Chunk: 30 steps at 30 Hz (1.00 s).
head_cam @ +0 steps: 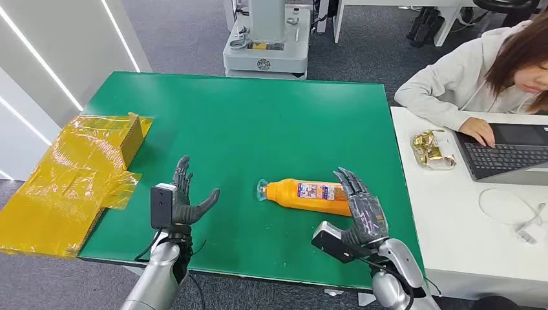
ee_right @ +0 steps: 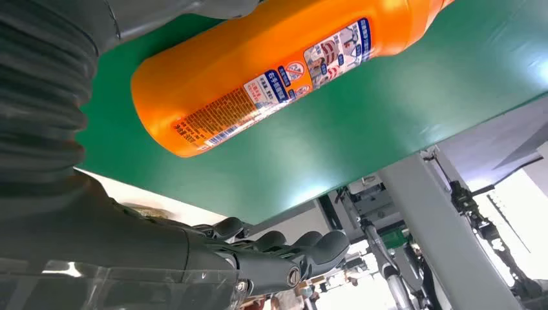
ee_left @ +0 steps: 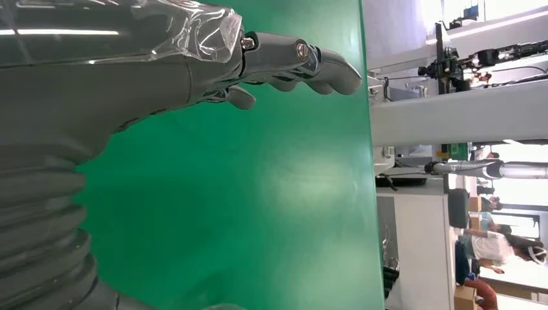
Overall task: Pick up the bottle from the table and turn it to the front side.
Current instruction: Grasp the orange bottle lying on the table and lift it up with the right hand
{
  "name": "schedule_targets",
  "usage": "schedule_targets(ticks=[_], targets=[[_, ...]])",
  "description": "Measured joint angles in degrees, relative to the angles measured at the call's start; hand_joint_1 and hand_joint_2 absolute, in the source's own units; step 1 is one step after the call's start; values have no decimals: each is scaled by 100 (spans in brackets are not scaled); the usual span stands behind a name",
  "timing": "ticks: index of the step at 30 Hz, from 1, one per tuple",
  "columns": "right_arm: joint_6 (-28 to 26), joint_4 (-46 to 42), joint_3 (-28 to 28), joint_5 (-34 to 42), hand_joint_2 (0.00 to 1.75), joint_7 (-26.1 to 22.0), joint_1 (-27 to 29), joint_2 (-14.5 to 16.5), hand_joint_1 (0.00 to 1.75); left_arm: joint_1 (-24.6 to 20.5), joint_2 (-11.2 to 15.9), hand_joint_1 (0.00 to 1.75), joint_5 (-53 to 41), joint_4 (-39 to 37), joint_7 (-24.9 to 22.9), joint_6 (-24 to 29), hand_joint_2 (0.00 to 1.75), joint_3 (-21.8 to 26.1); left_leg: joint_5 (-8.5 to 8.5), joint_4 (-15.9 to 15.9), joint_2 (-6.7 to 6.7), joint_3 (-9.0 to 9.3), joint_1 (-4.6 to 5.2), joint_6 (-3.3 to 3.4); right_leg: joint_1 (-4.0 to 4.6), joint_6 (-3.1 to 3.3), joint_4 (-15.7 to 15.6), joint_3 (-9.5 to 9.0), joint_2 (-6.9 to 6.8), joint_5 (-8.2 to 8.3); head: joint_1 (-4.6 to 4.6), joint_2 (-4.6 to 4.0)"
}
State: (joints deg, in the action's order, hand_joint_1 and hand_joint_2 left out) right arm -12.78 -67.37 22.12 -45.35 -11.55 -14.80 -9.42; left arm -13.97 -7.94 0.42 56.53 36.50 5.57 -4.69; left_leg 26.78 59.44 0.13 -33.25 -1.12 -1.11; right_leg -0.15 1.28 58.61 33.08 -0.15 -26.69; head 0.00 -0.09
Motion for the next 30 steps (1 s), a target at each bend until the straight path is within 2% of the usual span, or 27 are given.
schedule_targets(ticks=[4, 11, 15, 21, 30], targets=[[279, 96, 68, 75, 175, 170, -174, -85, 0, -39, 11, 0, 16, -45, 0, -13, 175, -25, -5, 0, 1, -3, 0, 0, 0, 0, 1, 3, 0, 5, -1, 0], [952, 578, 312, 522, 175, 223, -874, -550, 0, -281, 30, 0, 132, -341, 7, -72, 175, -218, -23, 3, -5, -23, 3, 5, -2, -4, -1, 17, -5, 27, -1, 0], [1077, 919, 523, 691, 175, 265, -1173, -735, 0, -365, 44, 0, 231, -510, 17, -111, 175, -285, -25, 6, -3, -23, 3, 6, -3, -7, -1, 21, -3, 32, -1, 0], [1215, 1170, 819, 1283, 175, 667, -1414, -1038, 0, -448, 57, 0, 266, -697, 37, -242, 175, -346, -28, 7, -7, -30, 3, 9, -2, -7, 1, 24, -7, 33, -1, 0], [1410, 1726, 1114, 1702, 175, 563, -2038, -1250, 0, -543, 85, 0, 310, -931, 146, -270, 175, -414, -35, 9, -5, -36, 3, 12, -3, -11, 1, 30, -4, 39, -1, 0]])
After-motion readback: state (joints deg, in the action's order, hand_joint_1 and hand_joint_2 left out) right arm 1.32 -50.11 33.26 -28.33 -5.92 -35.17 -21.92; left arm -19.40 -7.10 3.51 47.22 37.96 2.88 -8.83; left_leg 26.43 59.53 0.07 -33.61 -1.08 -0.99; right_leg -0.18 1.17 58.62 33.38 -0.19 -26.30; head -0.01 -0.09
